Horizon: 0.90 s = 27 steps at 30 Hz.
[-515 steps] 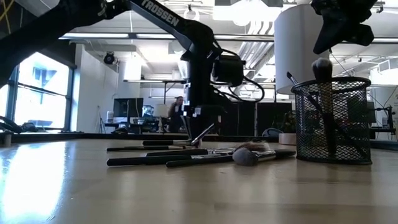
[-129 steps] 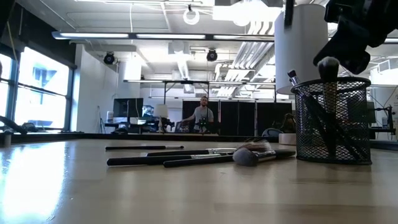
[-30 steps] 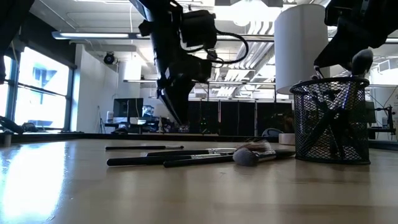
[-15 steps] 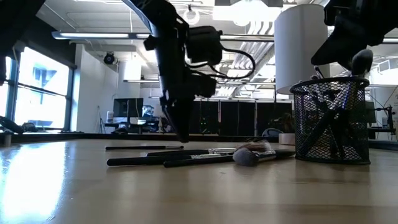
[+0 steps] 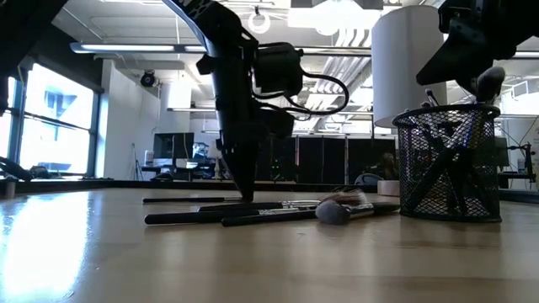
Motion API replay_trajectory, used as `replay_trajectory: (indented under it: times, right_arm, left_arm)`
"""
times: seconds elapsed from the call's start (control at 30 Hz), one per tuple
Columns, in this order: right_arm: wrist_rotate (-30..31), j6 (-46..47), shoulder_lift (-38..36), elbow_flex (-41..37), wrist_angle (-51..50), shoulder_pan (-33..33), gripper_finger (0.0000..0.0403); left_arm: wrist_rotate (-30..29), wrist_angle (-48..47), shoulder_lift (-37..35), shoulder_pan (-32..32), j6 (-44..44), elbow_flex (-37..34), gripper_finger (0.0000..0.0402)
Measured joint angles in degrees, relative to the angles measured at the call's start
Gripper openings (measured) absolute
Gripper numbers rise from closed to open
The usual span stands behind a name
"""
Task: Put items in baskets/containers
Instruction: Put the eyeshadow brush into the mesh organizer
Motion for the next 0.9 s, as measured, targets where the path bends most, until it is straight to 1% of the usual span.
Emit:
replay_trajectory:
  times: [0.07, 0.1, 0.23, 0.33, 0.43, 0.53, 0.6, 0.67, 0.8, 0.9]
  right_arm:
    - [0.24, 0.00, 0.00, 0.00, -0.01, 0.00, 0.0012]
    - [0.25, -0.03, 0.00, 0.00, -0.04, 0.00, 0.0012]
    - [-0.77, -0.47, 0.00, 0.00, -0.18, 0.00, 0.0012]
    - [-2.39, -2.62, 0.00, 0.00, -0.57, 0.00, 0.0012]
    - [-3.37, -4.62, 0.00, 0.00, -0.59, 0.02, 0.0012]
    - [-4.15, -5.55, -0.02, 0.00, -0.59, 0.02, 0.0012]
    - [-6.40, -5.64, -0.02, 0.00, -0.94, 0.02, 0.0012]
    - [-10.20, -5.43, -0.05, 0.00, -2.52, 0.02, 0.0012]
    - [-17.30, -3.23, -0.15, 0.00, -6.29, 0.74, 0.0012]
    - [-18.12, -3.74, -0.52, -0.02, -7.67, 3.46, 0.0012]
  left_arm:
    - [1.44, 0.45, 0.06, 0.38, 1.09, 0.02, 0.0018]
    - [2.20, 0.71, 0.06, 0.43, 1.46, 0.02, 0.0010]
    - [3.09, 0.78, 0.13, 0.45, 1.85, 0.02, 0.0007]
    - [3.09, 0.63, 0.18, 0.47, 2.03, 0.15, 0.0004]
    - [2.84, -2.16, 0.53, 0.39, 1.54, 2.54, 0.0002]
    - [3.21, -1.21, 0.96, 0.27, -0.88, 5.97, 0.0001]
    - [4.09, -0.27, -0.04, 0.25, -1.68, 8.18, 0.0001]
    - [4.44, 0.00, -1.97, 0.23, -3.38, 9.70, 0.0001]
    - [4.21, 7.31, -5.86, 0.24, -7.82, 10.31, 0.0000]
    - [2.21, 14.93, -9.18, -0.76, -9.67, 10.32, 0.0000]
